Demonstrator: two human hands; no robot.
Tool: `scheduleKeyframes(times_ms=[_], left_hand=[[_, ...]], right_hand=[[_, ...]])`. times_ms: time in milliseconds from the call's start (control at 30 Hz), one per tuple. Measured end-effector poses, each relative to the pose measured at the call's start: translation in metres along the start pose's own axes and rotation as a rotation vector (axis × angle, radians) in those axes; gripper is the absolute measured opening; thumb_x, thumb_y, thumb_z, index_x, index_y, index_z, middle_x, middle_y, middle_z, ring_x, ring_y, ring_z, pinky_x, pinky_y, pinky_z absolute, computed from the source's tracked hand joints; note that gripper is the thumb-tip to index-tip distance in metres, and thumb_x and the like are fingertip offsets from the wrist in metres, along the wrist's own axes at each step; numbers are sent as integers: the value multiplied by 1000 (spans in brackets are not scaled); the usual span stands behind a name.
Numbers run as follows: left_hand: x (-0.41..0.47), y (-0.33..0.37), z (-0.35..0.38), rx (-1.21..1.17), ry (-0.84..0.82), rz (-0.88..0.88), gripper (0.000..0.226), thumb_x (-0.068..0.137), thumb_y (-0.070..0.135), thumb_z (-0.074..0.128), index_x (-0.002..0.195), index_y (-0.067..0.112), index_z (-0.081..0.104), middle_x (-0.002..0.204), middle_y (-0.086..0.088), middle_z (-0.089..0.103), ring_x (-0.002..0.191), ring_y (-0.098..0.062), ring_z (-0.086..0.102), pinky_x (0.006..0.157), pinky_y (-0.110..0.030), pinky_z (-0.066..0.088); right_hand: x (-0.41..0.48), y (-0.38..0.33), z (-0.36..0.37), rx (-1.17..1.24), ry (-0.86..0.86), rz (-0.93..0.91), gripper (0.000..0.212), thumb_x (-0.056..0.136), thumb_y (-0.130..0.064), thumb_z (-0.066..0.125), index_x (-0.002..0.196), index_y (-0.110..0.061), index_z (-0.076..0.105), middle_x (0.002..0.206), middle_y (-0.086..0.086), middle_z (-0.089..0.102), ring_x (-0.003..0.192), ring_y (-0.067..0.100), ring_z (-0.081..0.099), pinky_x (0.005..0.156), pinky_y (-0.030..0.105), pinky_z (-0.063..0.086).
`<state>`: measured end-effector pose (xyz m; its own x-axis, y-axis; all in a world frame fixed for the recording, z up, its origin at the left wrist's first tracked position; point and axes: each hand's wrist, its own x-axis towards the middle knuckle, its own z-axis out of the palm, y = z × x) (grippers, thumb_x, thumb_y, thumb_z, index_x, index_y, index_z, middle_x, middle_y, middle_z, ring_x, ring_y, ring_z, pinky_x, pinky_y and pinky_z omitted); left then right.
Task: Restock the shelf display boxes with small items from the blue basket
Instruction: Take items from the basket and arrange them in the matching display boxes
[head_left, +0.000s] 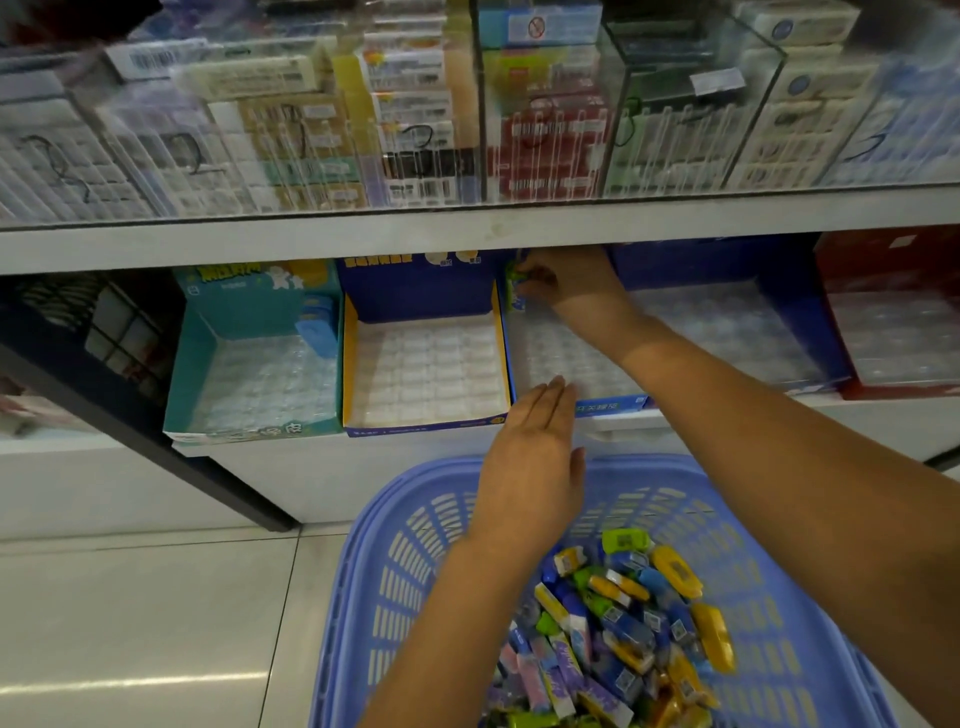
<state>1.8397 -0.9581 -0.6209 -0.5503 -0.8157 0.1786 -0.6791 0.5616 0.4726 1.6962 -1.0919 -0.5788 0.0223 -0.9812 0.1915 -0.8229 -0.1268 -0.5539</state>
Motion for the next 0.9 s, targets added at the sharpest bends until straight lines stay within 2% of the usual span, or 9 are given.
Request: scheduleKeyframes(times_ms=[133, 267, 367, 433, 533, 600, 667, 800, 900], left_hand=[[0, -1, 3, -9, 8, 9, 62, 98, 25, 47, 151, 12, 18, 159, -3, 15, 146, -17, 13, 117, -21, 5], [0, -1, -1, -32, -2, 9, 61, 98, 22, 48, 150, 10, 19, 159, -4, 17, 146, -19, 13, 117, -23, 10], [-7, 2, -9, -101, 10, 41, 55, 98, 20, 47, 148, 10, 27, 157, -4, 24, 146, -18, 19, 117, -24, 16], [-19, 5, -10, -214, 157, 64, 42, 97, 19, 50, 138, 9, 48, 144, -7, 47, 134, -21, 42, 109, -27, 35], [-39, 1, 10, -269, 273, -15, 25, 97, 22, 48, 112, 12, 65, 106, -6, 68, 89, -19, 63, 73, -30, 52], [-50, -7, 34, -271, 54, -151, 21, 99, 22, 46, 93, 11, 63, 81, -10, 63, 66, -23, 56, 60, -36, 47], [-63, -14, 60, -126, -348, -218, 27, 99, 18, 41, 78, 8, 55, 72, -14, 55, 68, -30, 55, 62, -40, 44], [-111, -23, 110, -47, -919, -290, 30, 97, 13, 43, 122, 5, 56, 127, -18, 55, 115, -36, 53, 88, -39, 45], [-131, -25, 127, -28, -1060, -267, 31, 93, 14, 46, 124, 9, 51, 126, -19, 52, 111, -35, 54, 89, -42, 46]], right_hand=[[-9, 2, 10, -12, 44, 56, 32, 94, -23, 54, 120, -6, 62, 122, 13, 61, 115, 27, 55, 94, 27, 42], [-6, -5, 8, -133, 47, 82, 30, 98, -27, 43, 99, -3, 61, 97, 12, 59, 93, 26, 56, 64, 24, 31], [-20, -23, -10, -343, -74, -24, 36, 99, -18, 41, 132, -8, 49, 131, 16, 50, 118, 30, 48, 90, 31, 39], [-41, -33, -22, -332, -109, 1, 43, 99, -23, 44, 140, -14, 42, 138, 17, 46, 124, 31, 45, 98, 33, 39], [-94, -42, -36, -151, -41, 44, 26, 91, -32, 58, 104, -11, 66, 90, 9, 66, 83, 22, 62, 68, 26, 42], [-136, -39, -36, -46, -127, 135, 21, 85, -36, 66, 80, -16, 67, 68, -4, 59, 62, 9, 55, 58, 22, 38], [-177, -28, -17, -53, -312, 217, 19, 84, -31, 67, 75, -14, 68, 71, -3, 64, 67, 10, 59, 62, 22, 43], [-232, 14, 48, -219, -650, 387, 20, 85, -20, 62, 94, -4, 71, 98, 15, 70, 92, 28, 65, 80, 35, 53], [-263, 38, 80, -345, -764, 457, 35, 88, -29, 61, 112, -4, 61, 111, 16, 64, 102, 30, 61, 80, 36, 51]])
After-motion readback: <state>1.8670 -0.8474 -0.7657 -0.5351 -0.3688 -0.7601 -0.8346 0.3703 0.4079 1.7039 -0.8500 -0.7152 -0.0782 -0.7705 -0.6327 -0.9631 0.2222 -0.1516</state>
